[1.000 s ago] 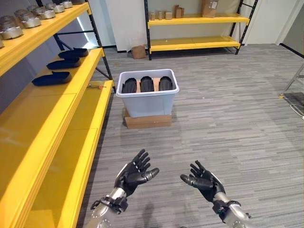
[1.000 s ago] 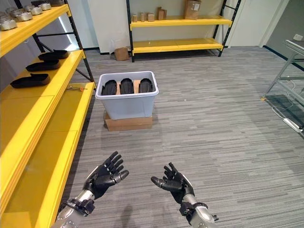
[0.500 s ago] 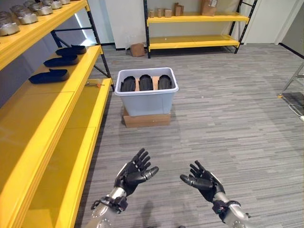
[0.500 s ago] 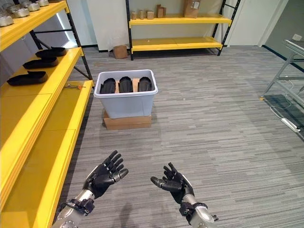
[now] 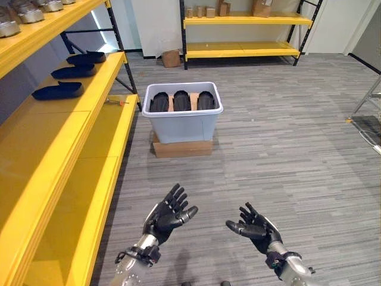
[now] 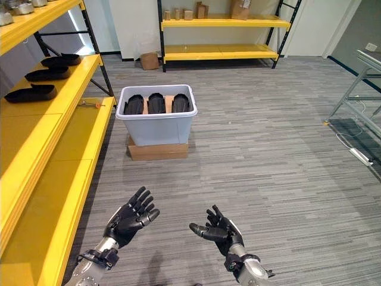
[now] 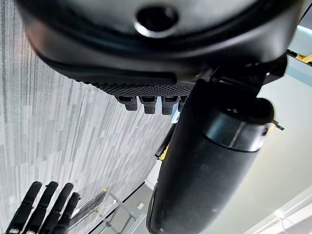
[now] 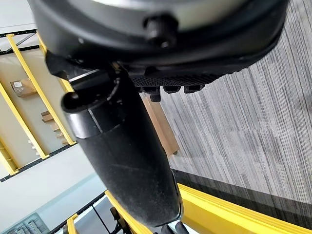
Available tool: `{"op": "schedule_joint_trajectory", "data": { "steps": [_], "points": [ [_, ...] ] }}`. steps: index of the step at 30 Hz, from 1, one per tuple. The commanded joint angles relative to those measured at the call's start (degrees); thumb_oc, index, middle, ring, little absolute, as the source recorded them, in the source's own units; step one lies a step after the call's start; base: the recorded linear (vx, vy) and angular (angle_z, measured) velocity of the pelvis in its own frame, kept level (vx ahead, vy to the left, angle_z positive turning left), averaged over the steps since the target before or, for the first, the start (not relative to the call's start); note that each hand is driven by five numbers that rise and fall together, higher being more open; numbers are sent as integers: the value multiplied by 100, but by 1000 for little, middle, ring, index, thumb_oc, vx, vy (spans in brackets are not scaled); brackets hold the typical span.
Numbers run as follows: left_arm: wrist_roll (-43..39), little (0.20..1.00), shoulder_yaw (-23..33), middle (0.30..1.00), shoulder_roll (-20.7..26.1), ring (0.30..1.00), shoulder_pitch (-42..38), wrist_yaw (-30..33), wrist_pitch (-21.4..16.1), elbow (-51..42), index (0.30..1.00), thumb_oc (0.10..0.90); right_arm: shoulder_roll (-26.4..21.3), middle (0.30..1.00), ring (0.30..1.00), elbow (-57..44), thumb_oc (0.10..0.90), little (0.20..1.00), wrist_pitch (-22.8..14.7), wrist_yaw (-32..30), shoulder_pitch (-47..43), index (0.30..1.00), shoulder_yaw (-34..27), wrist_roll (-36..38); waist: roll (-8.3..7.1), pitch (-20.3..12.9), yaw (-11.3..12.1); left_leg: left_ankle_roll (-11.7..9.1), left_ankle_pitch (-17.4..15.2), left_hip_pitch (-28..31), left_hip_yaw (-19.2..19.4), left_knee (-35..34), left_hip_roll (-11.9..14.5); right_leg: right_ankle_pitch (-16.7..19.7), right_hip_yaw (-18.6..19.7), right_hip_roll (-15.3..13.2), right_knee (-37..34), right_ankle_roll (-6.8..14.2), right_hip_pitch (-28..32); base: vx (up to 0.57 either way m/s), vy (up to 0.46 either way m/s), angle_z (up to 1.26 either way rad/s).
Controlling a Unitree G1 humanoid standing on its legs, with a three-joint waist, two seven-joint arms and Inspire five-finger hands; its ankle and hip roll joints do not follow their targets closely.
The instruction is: Move parts from the plastic box to the shelf.
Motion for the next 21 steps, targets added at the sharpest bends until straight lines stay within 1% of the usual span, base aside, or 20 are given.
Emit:
{"op": "schedule_joint_trajectory", "data": {
  "steps": [1, 4, 5, 6, 7, 8, 9, 10, 11, 12, 14, 15, 18, 19, 20, 21],
  "points": [
    [-327, 1000, 198, 1000, -61, 1000, -642, -111, -641, -354, 1000, 900, 162, 1000, 1000, -419, 900, 1000, -506, 5, -515, 1000, 31, 100, -182, -115, -65, -204, -532, 107, -178, 311, 249, -235, 56, -530, 403, 455, -67, -10, 84, 1],
    [-216, 1000, 142, 1000, -54, 1000, -729, -15, -666, -280, 1000, 900, 151, 1000, 1000, -419, 900, 1000, -577, -99, -526, 1000, 49, -121, -195, -87, -79, -155, -582, 78, -179, 392, 221, -284, 82, -571, 555, 482, -113, 6, 104, 0],
    [-236, 1000, 112, 1000, -52, 1000, -767, -66, -645, -186, 1000, 900, 110, 1000, 1000, -369, 900, 1000, -582, -265, -552, 1000, 14, -166, -195, -69, -98, -93, -641, 67, -166, 481, 177, -342, 128, -604, 717, 502, -139, 31, 131, 0],
    [-237, 1000, 112, 1000, -52, 1000, -768, -67, -645, -186, 1000, 900, 110, 1000, 1000, -368, 900, 1000, -582, -265, -553, 1000, 14, -166, -195, -69, -97, -93, -643, 66, -165, 483, 177, -344, 130, -605, 721, 502, -141, 29, 243, 2],
    [-422, 1000, 106, 1000, -43, 1000, -702, -177, -470, -206, 1000, 900, 104, 1000, 1000, -310, 900, 1000, -664, -208, -590, 1000, -128, -14, -193, -5, -121, 11, -712, -17, -147, 664, 137, -462, 190, -634, 1139, 527, -301, 1, 160, -4],
    [-396, 1000, 102, 1000, -42, 1000, -695, -194, -459, -204, 1000, 900, 106, 1000, 1000, -313, 900, 1000, -682, -183, -595, 1000, -138, 0, -191, 6, -125, 25, -719, -28, -144, 683, 132, -479, 198, -636, 1195, 530, -329, -40, 211, 6],
    [-270, 1000, 50, 1000, -18, 1000, -777, -250, -490, -162, 1000, 900, 128, 1000, 1000, -378, 900, 1000, -753, -130, -618, 1000, -148, 21, -211, 100, -140, 124, -752, -123, -119, 812, 107, -415, 202, -674, 1651, 577, -558, -79, 128, -2],
    [-326, 1000, -10, 1000, -9, 1000, -951, -268, -526, -99, 1000, 900, 184, 1000, 1000, -400, 900, 1000, -859, -130, -645, 1000, -127, 105, -195, 264, -149, 271, -802, -185, -75, 903, 119, -147, 168, -741, 2730, 725, -1046, -37, 116, 2],
    [-308, 1000, -19, 1000, -19, 1000, -1041, -207, -494, -108, 1000, 900, 230, 1000, 1000, -371, 900, 1000, -877, -127, -680, 1000, -124, 100, -199, 325, -149, 290, -827, -147, -32, 903, 133, 1, 127, -734, 3058, 777, -1275, 32, 58, -9],
    [-310, 1000, -30, 1000, -18, 1000, -1067, -181, -462, -123, 1000, 900, 244, 1000, 1000, -354, 900, 1000, -910, -138, -688, 1000, -118, 59, -213, 347, -153, 281, -838, -115, -12, 896, 133, 88, 114, -717, 3057, 796, -1356, 220, -92, -5],
    [-162, 1000, -122, 1000, -39, 1000, -1066, -78, -355, -264, 1000, 900, 251, 1000, 1000, -432, 900, 1000, -929, -205, -684, 1000, -124, 2, -356, 442, -253, 153, -948, 61, 34, 921, 99, 308, 25, -576, 1954, 803, -1429, 349, -214, -7],
    [-109, 1000, -156, 1000, -44, 1000, -1006, -36, -345, -346, 1000, 900, 251, 1000, 1000, -494, 900, 1000, -903, -277, -688, 1000, -134, -41, -417, 466, -313, 99, -1036, 174, 33, 907, 31, 564, 13, -522, 1346, 835, -1532, 330, -189, -7],
    [-137, 1000, -185, 1000, -33, 1000, -910, -118, -384, -325, 1000, 900, 219, 1000, 1000, -553, 900, 1000, -857, -337, -642, 1000, -162, -142, -464, 489, -409, 132, -1210, 325, -33, 906, -71, 831, 152, -493, 998, 886, -1726, 255, -102, 2],
    [-125, 1000, -188, 1000, -32, 1000, -881, -164, -404, -306, 1000, 900, 210, 1000, 1000, -559, 900, 1000, -851, -355, -616, 1000, -178, -168, -470, 484, -426, 140, -1241, 350, -41, 915, -83, 838, 171, -496, 958, 878, -1731, 334, -121, 21],
    [-96, 1000, -185, 1000, -49, 1000, -847, -194, -413, -282, 1000, 900, 168, 1000, 1000, -554, 900, 1000, -822, -367, -573, 1000, -237, -176, -472, 454, -452, 131, -1280, 365, -33, 945, -89, 739, 149, -488, 839, 809, -1638, 245, -95, 23],
    [-97, 1000, -186, 1000, -60, 1000, -838, -206, -425, -262, 1000, 900, 151, 1000, 1000, -530, 900, 1000, -829, -369, -567, 1000, -251, -166, -471, 438, -452, 126, -1290, 369, -36, 966, -85, 730, 132, -493, 812, 791, -1616, 249, -94, 32]
  ]
}}
